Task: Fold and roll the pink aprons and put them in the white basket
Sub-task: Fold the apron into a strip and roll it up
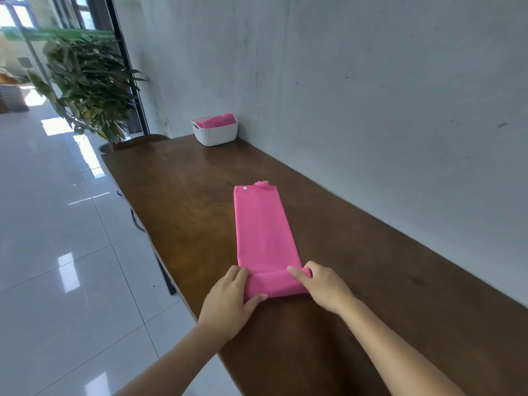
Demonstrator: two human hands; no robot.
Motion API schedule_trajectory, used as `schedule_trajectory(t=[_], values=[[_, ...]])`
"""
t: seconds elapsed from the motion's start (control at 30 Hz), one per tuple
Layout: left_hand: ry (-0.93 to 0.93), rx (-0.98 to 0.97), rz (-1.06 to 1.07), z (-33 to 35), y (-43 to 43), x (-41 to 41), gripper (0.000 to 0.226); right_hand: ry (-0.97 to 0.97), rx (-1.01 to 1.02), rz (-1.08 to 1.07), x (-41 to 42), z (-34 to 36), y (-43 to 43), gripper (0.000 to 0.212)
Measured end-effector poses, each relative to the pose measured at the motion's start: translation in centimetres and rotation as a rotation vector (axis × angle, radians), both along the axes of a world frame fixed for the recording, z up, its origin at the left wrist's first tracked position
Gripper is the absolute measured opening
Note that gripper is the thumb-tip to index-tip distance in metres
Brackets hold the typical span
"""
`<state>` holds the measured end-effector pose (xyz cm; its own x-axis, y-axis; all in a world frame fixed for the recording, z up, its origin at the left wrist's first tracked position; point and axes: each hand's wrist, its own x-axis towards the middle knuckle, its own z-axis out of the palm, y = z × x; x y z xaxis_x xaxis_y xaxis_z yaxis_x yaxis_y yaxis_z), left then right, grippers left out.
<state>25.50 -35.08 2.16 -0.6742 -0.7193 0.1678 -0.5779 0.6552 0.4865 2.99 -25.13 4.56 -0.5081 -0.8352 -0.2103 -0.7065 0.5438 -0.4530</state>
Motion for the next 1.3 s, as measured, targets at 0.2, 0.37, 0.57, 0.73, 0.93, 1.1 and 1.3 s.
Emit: schedule_trajectory(t=[0.2, 0.37, 0.57, 0.73, 0.93, 1.1, 1.3], values=[[-0.136, 0.017, -0.118, 0.8, -1.7, 0.2, 0.05, 0.111, -0.143, -0.07, 0.7, 0.1, -1.7, 0.045], [-0.136, 0.101, -0.101, 0.9, -2.3, 0.5, 0.049, 0.168, -0.275, -0.045, 2.6, -1.5, -0.3, 0.057], [-0.11, 0.237, -0.088, 0.9, -2.8, 1.7, 0.053, 0.154, -0.28, 0.024, 3.0, -2.7, 1.8, 0.064], [-0.132, 0.344, -0.096, 1.3, -2.9, 1.9, 0.049, 0.233, -0.299, 0.022, 3.5, -3.3, 2.8, 0.073], [-0.014, 0.602, 0.026, 1.8, -2.6, 1.6, 0.044, 0.147, -0.315, 0.03, 4.0, -3.2, 3.4, 0.062], [0.088, 0.445, 0.212, 1.4, -2.4, 1.0, 0.047, 0.085, -0.254, 0.0, 3.7, -1.9, 2.3, 0.048], [0.05, -0.03, -0.088, 1.3, -2.4, 2.1, 0.032, 0.028, -0.14, -0.056, 2.6, -0.8, 0.5, 0.042]])
